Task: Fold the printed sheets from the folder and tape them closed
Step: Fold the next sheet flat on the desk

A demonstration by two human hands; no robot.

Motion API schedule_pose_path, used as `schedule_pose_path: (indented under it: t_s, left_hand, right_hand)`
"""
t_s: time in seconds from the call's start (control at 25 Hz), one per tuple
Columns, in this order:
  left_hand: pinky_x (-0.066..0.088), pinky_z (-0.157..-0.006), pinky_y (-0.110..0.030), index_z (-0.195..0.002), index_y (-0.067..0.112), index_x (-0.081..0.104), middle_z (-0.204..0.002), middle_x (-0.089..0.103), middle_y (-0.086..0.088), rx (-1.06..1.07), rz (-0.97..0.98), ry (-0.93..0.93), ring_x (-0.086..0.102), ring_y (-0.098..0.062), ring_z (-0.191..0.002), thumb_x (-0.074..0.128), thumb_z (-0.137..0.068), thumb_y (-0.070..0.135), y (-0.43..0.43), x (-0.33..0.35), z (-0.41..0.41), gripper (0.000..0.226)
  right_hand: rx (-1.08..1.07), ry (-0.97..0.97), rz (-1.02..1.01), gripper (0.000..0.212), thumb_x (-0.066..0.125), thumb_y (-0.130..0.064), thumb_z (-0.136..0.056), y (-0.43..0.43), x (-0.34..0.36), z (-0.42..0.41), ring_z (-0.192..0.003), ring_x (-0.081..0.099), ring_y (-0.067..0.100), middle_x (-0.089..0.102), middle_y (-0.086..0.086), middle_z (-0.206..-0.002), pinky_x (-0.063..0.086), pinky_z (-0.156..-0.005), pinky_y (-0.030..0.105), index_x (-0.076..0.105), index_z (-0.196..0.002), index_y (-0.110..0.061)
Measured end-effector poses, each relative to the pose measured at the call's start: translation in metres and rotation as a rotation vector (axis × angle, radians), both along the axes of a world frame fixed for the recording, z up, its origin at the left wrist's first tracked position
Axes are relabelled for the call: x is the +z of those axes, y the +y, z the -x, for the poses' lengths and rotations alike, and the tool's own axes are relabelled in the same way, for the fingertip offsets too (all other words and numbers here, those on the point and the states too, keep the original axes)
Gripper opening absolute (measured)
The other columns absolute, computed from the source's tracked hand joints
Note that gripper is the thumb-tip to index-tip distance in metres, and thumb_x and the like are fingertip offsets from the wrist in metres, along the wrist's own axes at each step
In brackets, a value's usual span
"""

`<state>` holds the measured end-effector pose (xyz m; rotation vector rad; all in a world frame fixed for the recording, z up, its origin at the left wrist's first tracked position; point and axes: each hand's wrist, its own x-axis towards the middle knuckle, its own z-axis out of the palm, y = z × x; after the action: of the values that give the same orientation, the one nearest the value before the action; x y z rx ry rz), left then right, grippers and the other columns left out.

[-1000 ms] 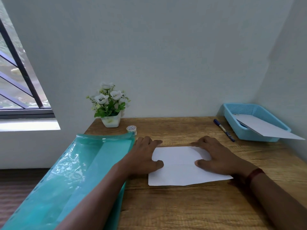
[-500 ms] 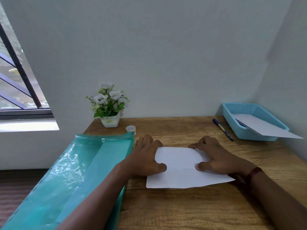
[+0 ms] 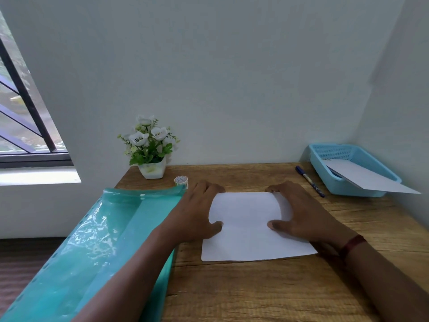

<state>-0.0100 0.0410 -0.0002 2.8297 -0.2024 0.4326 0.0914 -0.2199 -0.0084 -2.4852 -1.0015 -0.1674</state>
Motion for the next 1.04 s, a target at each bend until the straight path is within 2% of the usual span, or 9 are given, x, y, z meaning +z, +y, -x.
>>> schedule_pose_path:
  t_s: [0.08,0.28,0.52,0.68,0.88,1.04]
  left_hand:
    - [0.037,-0.097,-0.022,-0.135,0.031,0.041,-0.136,0.039,0.01,0.009,0.028,-0.037,0.037,-0.008,-0.122,0.076,-0.078,0.04,-0.0002,0.0016,0.0005,0.068]
    - [0.042,-0.089,-0.018,-0.134,0.031,0.048,-0.135,0.05,0.011,0.037,0.062,-0.092,0.049,-0.008,-0.115,0.076,-0.082,0.025,-0.0008,0.0067,0.0029,0.059]
    - [0.042,-0.075,-0.017,-0.12,0.028,0.062,-0.117,0.067,0.01,0.078,0.001,-0.149,0.061,-0.006,-0.089,0.073,-0.083,0.02,0.0017,0.0104,0.0056,0.039]
    - [0.045,-0.076,-0.02,-0.117,0.028,0.067,-0.112,0.068,0.01,0.05,-0.016,-0.085,0.06,-0.007,-0.096,0.064,-0.089,0.02,0.0034,0.0094,0.0044,0.029]
    - [0.056,-0.075,-0.032,-0.123,0.029,0.067,-0.103,0.074,0.004,0.004,-0.138,0.016,0.065,-0.012,-0.089,0.051,-0.092,0.009,0.0047,0.0077,0.0015,0.04]
    - [0.055,-0.084,-0.035,-0.133,0.027,0.058,-0.115,0.072,0.001,0.027,-0.164,0.047,0.064,-0.016,-0.099,0.047,-0.092,0.01,0.0048,0.0019,-0.0021,0.046]
  right_hand:
    - [-0.013,-0.065,-0.029,0.068,0.077,-0.051,-0.073,0.0008,0.0023,0.0004,-0.11,0.034,-0.001,0.036,-0.025,-0.12,0.034,-0.095,0.025,0.041,-0.13,-0.041]
    - [-0.014,-0.161,-0.117,0.052,0.077,-0.038,-0.078,0.0008,0.0039,0.0013,-0.102,0.043,-0.001,0.046,-0.023,-0.111,0.036,-0.086,0.02,0.057,-0.125,-0.031]
    - [0.027,-0.223,-0.169,0.035,0.079,-0.022,-0.079,-0.0004,0.0039,0.0003,-0.092,0.06,0.01,0.068,-0.005,-0.105,0.05,-0.078,0.028,0.068,-0.111,-0.022]
    - [0.066,-0.254,-0.138,0.028,0.076,-0.018,-0.081,-0.0019,0.0018,-0.0027,-0.089,0.067,0.014,0.073,-0.004,-0.102,0.056,-0.074,0.031,0.072,-0.109,-0.02]
    - [0.095,-0.227,-0.075,0.03,0.069,-0.018,-0.087,-0.0041,0.0018,-0.0017,-0.096,0.067,0.009,0.073,-0.007,-0.11,0.054,-0.08,0.027,0.07,-0.116,-0.026]
    - [0.078,-0.182,0.032,0.035,0.059,-0.024,-0.094,-0.0036,0.0005,-0.0018,-0.105,0.065,0.009,0.068,-0.008,-0.122,0.053,-0.088,0.03,0.062,-0.128,-0.028]
